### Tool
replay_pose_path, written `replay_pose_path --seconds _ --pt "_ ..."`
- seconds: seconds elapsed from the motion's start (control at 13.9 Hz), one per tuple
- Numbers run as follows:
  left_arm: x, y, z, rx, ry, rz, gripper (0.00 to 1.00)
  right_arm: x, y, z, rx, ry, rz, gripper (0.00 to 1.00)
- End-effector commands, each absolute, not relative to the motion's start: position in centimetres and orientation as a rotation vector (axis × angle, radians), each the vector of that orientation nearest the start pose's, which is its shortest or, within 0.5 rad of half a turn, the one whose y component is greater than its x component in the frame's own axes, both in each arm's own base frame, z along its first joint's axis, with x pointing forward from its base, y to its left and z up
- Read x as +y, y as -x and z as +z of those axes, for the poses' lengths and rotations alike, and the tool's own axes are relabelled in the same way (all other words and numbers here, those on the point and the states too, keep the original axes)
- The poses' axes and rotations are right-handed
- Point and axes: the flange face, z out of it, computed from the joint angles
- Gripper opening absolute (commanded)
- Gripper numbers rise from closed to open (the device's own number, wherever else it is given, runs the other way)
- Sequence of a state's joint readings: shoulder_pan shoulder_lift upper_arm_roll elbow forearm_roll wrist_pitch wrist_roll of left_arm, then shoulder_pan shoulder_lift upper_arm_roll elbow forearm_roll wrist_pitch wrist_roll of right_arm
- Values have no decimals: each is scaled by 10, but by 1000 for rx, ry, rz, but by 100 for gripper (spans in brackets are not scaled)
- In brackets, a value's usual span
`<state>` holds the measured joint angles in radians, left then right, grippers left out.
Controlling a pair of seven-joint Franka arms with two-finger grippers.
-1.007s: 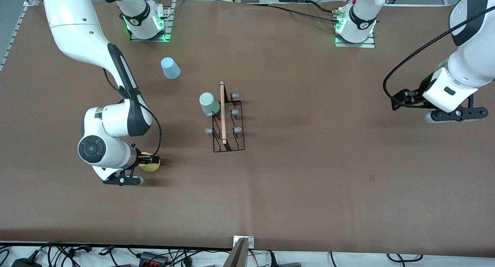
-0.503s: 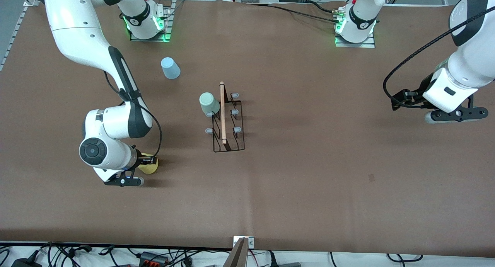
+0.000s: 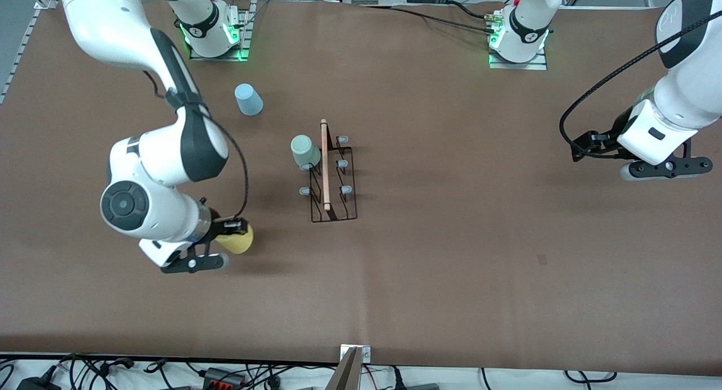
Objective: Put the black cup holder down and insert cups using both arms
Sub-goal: 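Carry the yellow cup to the holder and hang it on a peg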
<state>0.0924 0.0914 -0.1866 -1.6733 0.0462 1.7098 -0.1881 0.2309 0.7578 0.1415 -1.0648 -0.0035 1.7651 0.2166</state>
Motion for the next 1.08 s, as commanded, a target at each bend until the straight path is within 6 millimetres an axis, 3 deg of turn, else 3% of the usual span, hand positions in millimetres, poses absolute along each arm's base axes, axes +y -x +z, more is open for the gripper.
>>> replay_pose_path --seconds 0.0,0.43,0.79,1.01 --pt "-45 -586 541 -109 3121 88 100 271 -697 395 -138 3024 159 30" --pt "-45 -586 541 -109 3121 88 100 335 -659 394 -93 3022 287 30" --pt "-45 -586 541 -109 3121 88 100 363 -644 384 -90 3036 316 30" --pt "-45 -586 541 -109 3121 88 100 367 -640 373 -79 3049 330 30"
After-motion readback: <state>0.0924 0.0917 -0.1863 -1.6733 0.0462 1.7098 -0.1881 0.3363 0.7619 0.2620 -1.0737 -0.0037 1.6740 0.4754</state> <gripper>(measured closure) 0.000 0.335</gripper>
